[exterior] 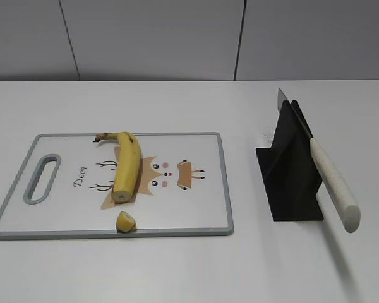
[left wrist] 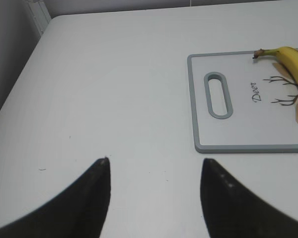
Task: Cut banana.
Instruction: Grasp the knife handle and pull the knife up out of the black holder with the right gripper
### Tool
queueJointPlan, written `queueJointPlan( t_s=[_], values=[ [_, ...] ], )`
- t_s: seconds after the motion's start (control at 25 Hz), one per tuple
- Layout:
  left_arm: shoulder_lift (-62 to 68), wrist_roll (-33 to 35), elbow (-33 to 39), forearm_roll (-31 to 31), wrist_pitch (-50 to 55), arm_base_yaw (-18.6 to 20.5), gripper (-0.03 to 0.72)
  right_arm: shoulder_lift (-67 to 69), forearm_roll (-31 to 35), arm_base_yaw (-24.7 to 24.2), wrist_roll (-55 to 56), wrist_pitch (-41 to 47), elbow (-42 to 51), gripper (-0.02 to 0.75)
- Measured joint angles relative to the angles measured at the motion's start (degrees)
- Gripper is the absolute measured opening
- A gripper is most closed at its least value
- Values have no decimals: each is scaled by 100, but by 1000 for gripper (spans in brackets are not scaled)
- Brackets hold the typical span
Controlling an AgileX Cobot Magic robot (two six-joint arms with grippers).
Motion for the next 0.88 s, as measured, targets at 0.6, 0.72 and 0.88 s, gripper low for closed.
queueJointPlan(
  t_s=[0.6,0.72,0.88],
  values=[
    [0,0,0,0,0,0,553,0,0,0,0,0,0,478],
    [0,0,0,0,0,0,553,0,0,0,0,0,0,478],
    [0,0,0,0,0,0,553,0,0,0,0,0,0,478]
  ],
)
